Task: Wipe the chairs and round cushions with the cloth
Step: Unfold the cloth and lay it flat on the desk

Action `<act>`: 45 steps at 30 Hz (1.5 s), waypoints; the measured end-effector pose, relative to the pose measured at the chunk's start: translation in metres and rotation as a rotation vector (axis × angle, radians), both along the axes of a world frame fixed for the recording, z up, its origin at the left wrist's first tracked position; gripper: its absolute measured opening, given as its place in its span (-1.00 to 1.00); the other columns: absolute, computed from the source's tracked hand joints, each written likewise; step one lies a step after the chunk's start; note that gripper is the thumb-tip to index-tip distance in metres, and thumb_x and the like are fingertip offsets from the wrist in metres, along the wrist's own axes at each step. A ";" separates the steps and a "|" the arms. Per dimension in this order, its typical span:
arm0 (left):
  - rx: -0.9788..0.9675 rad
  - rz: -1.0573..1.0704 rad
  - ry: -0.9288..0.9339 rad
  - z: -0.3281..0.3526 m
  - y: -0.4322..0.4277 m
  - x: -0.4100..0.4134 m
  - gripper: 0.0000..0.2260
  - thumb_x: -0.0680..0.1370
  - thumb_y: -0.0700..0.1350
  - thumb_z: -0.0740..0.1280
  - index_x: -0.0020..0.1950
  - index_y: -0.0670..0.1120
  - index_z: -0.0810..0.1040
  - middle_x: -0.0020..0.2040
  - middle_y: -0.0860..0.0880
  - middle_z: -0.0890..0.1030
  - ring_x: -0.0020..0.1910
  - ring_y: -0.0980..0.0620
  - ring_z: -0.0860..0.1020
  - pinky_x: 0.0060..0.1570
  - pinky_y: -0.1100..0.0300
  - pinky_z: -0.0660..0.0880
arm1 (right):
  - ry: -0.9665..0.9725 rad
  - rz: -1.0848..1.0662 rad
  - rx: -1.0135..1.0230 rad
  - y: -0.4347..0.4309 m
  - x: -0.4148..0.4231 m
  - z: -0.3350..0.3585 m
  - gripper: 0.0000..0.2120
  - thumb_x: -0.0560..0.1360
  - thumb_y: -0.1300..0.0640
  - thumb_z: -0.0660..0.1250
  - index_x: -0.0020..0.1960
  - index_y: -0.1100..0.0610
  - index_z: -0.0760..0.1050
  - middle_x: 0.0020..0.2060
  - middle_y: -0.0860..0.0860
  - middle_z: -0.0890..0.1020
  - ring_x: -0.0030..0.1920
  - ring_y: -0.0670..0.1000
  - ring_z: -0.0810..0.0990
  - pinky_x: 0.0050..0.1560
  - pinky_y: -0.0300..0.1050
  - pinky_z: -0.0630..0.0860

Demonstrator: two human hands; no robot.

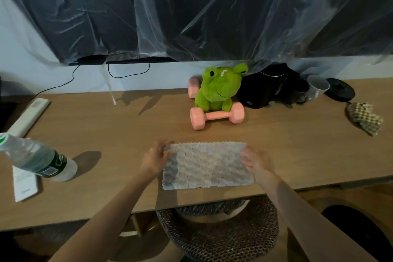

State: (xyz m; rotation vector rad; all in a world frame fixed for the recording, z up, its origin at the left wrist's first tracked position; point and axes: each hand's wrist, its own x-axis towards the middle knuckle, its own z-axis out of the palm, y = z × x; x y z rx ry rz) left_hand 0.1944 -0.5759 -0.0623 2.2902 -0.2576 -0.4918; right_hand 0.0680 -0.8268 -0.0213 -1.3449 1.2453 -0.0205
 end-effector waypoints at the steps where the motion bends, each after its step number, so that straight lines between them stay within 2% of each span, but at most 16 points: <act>1: 0.050 -0.065 -0.103 -0.004 -0.001 -0.001 -0.63 0.58 -0.09 0.32 0.37 -0.12 0.42 0.24 -0.09 0.54 0.10 -0.07 0.54 0.07 0.10 0.47 | 0.017 0.066 -0.137 0.001 -0.003 -0.006 -0.76 0.61 0.12 0.24 0.23 0.18 0.49 0.12 0.05 0.61 0.06 0.03 0.58 -0.08 -0.28 0.46; 2: 0.100 -0.124 -0.221 -0.010 -0.002 -0.006 -0.60 0.58 -0.08 0.31 0.40 -0.10 0.40 0.31 -0.09 0.49 0.20 -0.11 0.49 0.16 0.04 0.43 | 0.039 0.197 -0.306 0.003 -0.008 -0.011 -0.78 0.60 0.13 0.25 0.22 0.15 0.49 0.10 0.01 0.59 0.04 0.00 0.55 -0.10 -0.33 0.43; 4: 0.163 -0.257 -0.360 -0.019 -0.007 -0.022 -0.59 0.61 0.00 0.24 0.45 -0.03 0.35 0.42 -0.08 0.38 0.35 -0.17 0.37 0.28 -0.04 0.36 | 0.044 0.562 -0.607 0.006 -0.022 -0.026 -0.70 0.59 0.12 0.27 0.32 0.07 0.45 0.23 -0.03 0.53 0.20 -0.02 0.51 0.13 -0.25 0.42; 7: 0.300 -0.492 -0.319 -0.033 -0.019 -0.048 -0.52 0.61 0.21 -0.11 0.53 0.17 0.12 0.57 0.00 0.04 0.54 -0.16 0.00 0.48 -0.12 -0.01 | 0.147 0.947 -0.709 0.013 -0.035 -0.040 -0.54 0.60 0.07 0.25 0.47 -0.04 0.28 0.47 -0.08 0.24 0.48 0.01 0.16 0.39 -0.19 0.19; 8: 0.372 -0.520 -0.336 -0.041 -0.021 -0.053 -0.50 0.61 0.23 -0.21 0.54 0.19 0.06 0.57 -0.01 0.00 0.54 -0.16 -0.03 0.48 -0.12 -0.11 | 0.197 0.990 -0.707 0.015 -0.038 -0.044 -0.50 0.61 0.04 0.23 0.51 -0.08 0.21 0.52 -0.06 0.13 0.50 0.02 0.07 0.41 -0.17 0.15; 12: 0.523 -0.524 -0.323 -0.056 -0.018 -0.058 -0.52 0.65 0.18 -0.20 0.54 0.12 0.16 0.51 -0.11 0.28 0.46 -0.20 0.24 0.39 -0.12 0.01 | 0.206 1.009 -0.720 0.023 -0.036 -0.048 -0.47 0.61 0.01 0.22 0.53 -0.11 0.14 0.56 -0.04 -0.01 0.51 0.04 -0.01 0.48 -0.11 0.10; 18: 0.522 -0.413 -0.274 -0.055 0.030 -0.039 -0.50 0.63 0.23 -0.23 0.56 0.14 -0.01 0.52 -0.08 0.24 0.49 -0.14 0.09 0.41 -0.09 -0.05 | 0.094 1.152 -0.706 0.051 0.000 -0.045 -0.50 0.62 0.03 0.21 0.52 -0.11 0.18 0.56 -0.07 0.03 0.52 0.01 -0.01 0.47 -0.14 0.00; 20: 0.454 -0.336 -0.249 -0.050 0.051 -0.033 -0.43 0.57 0.31 -0.29 0.55 0.18 -0.03 0.57 0.02 -0.01 0.54 -0.09 -0.11 0.46 -0.06 -0.19 | 0.009 1.146 -0.693 0.065 0.015 -0.045 -0.55 0.62 0.09 0.22 0.49 -0.05 0.27 0.53 -0.07 0.13 0.52 0.01 0.05 0.43 -0.23 0.00; 22: 0.347 -0.178 -0.198 -0.045 0.068 -0.028 -0.47 0.59 0.29 -0.14 0.54 0.19 0.04 0.56 0.08 -0.12 0.54 -0.09 -0.18 0.47 -0.09 -0.15 | -0.053 1.036 -0.752 0.077 0.027 -0.046 -0.59 0.60 0.17 0.24 0.43 0.03 0.36 0.47 -0.03 0.27 0.49 0.03 0.15 0.35 -0.32 0.01; 24: 0.268 0.012 -0.200 -0.037 0.079 -0.024 -0.55 0.63 0.09 0.14 0.51 0.07 0.24 0.57 -0.05 0.06 0.52 -0.21 0.02 0.43 -0.14 0.09 | -0.034 0.861 -0.792 0.082 0.038 -0.048 -0.60 0.56 0.21 0.27 0.40 0.11 0.39 0.40 0.03 0.37 0.44 0.07 0.25 0.35 -0.28 0.05; 26: 0.258 0.189 -0.206 -0.033 0.086 -0.018 -0.57 0.60 -0.03 0.27 0.46 -0.04 0.33 0.47 -0.19 0.28 0.39 -0.27 0.25 0.31 -0.12 0.25 | -0.009 0.749 -0.765 0.082 0.048 -0.049 -0.59 0.53 0.22 0.29 0.38 0.17 0.40 0.34 0.07 0.46 0.38 0.10 0.34 0.37 -0.13 0.15; 34: -0.023 0.558 0.087 -0.029 0.087 0.005 -0.56 0.55 -0.02 0.35 0.38 -0.13 0.39 0.03 -0.15 0.56 0.08 -0.19 0.52 0.12 -0.12 0.48 | 0.082 0.544 -0.430 0.074 0.080 -0.045 -0.69 0.47 0.08 0.39 0.19 0.10 0.52 0.04 0.03 0.65 0.09 0.06 0.60 0.19 0.02 0.49; 37: -0.128 0.554 0.063 -0.017 0.079 0.004 -0.92 0.59 -0.08 0.30 0.02 -0.07 0.49 -0.15 -0.10 0.53 -0.13 -0.09 0.50 -0.14 0.05 0.45 | 0.073 0.560 -0.340 0.076 0.079 -0.033 -0.79 0.50 0.00 0.39 0.10 -0.04 0.45 -0.06 -0.08 0.58 -0.05 -0.05 0.54 -0.02 -0.16 0.50; 39: -0.202 0.539 0.031 -0.008 0.078 0.000 -0.85 0.61 -0.11 0.27 -0.16 -0.08 0.48 -0.26 -0.09 0.53 -0.23 -0.07 0.49 -0.26 0.07 0.42 | -0.004 0.555 -0.261 0.076 0.074 -0.020 -0.83 0.53 0.03 0.36 0.08 -0.02 0.43 -0.08 -0.07 0.54 -0.06 -0.07 0.49 -0.16 -0.25 0.43; 43: -0.385 0.504 0.067 0.012 0.087 -0.017 -0.84 0.64 -0.11 0.21 -0.07 -0.13 0.49 -0.17 -0.03 0.55 -0.20 0.08 0.52 -0.21 0.23 0.46 | -0.103 0.591 -0.141 0.071 0.049 -0.002 -0.96 0.54 0.17 0.32 -0.02 0.10 0.47 -0.03 0.08 0.57 -0.02 0.05 0.54 -0.09 -0.17 0.45; 45: -0.436 0.467 0.062 0.015 0.094 -0.029 -0.86 0.64 -0.10 0.19 -0.07 -0.12 0.46 -0.16 -0.08 0.55 -0.21 0.04 0.51 -0.21 0.25 0.45 | -0.128 0.616 -0.083 0.065 0.032 -0.004 -0.92 0.51 0.25 0.31 -0.01 0.14 0.49 -0.03 0.08 0.60 -0.01 0.05 0.57 -0.08 -0.15 0.48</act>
